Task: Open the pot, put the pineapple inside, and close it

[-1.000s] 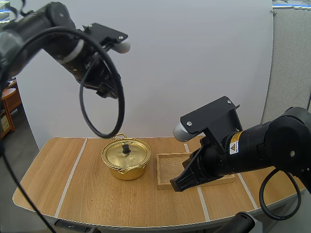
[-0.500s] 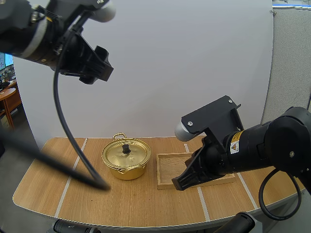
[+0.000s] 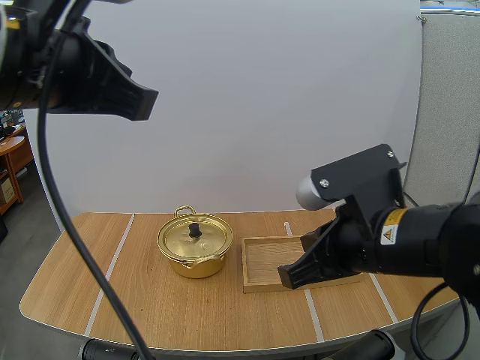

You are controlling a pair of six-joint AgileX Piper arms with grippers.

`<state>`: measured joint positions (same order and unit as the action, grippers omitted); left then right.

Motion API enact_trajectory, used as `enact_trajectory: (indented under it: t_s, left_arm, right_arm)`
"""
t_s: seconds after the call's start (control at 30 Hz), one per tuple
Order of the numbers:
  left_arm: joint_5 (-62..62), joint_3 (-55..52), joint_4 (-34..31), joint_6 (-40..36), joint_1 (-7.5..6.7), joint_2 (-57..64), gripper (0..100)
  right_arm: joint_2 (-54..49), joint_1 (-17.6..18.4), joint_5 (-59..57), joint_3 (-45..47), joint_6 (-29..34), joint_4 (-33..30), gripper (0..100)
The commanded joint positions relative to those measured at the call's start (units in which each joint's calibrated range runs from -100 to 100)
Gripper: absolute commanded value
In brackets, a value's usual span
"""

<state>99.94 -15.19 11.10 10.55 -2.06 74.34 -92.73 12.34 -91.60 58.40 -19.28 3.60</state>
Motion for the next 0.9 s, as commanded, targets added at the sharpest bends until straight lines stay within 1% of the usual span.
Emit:
enact_trajectory:
  t_s: [0.0,0.17,0.2,0.3,0.43,0.5,0.6,0.7,0.77,0.87]
  left_arm:
    - [0.06,0.14,0.97,-1.74,-0.17,3.81,0]
    - [0.06,-1.04,0.97,-4.48,-0.17,11.64,0]
    - [0.06,-2.45,0.97,-4.91,-0.10,13.88,0]
    - [-6.38,-7.27,0.26,-6.21,-0.01,19.13,0]
    - [-12.89,-16.56,-0.56,-6.76,0.05,25.41,0]
    - [-16.35,-20.98,-1.29,-7.17,0.05,25.66,0]
    - [-18.39,-24.97,-3.86,-11.09,0.05,25.66,0]
    - [-25.90,-29.96,-7.56,-15.32,0.05,25.66,0]
    - [-31.62,-33.47,-8.92,-18.24,0.05,25.66,0]
    - [-38.29,-38.77,-10.21,-19.92,0.05,25.66,0]
  right_arm:
    - [-2.96,-0.87,1.14,0.17,-0.43,0.68,0]
    - [-5.93,-1.59,1.48,0.17,-0.53,0.68,0]
    - [-6.26,-1.75,1.88,0.17,-0.53,0.68,0]
    - [-6.41,-2.67,3.89,0.17,-1.05,0.68,0]
    - [-6.95,-4.24,8.84,0.17,-1.05,0.68,0]
    - [-7.27,-4.82,11.99,0.17,-1.05,0.68,0]
    - [-7.27,-5.78,18.23,0.17,-1.18,0.46,0]
    - [-7.27,-6.98,25.10,0.17,-1.18,0.43,0]
    - [-7.27,-7.61,30.07,0.17,-1.18,0.43,0]
    - [-7.27,-8.04,35.15,0.17,-2.05,0.33,0]
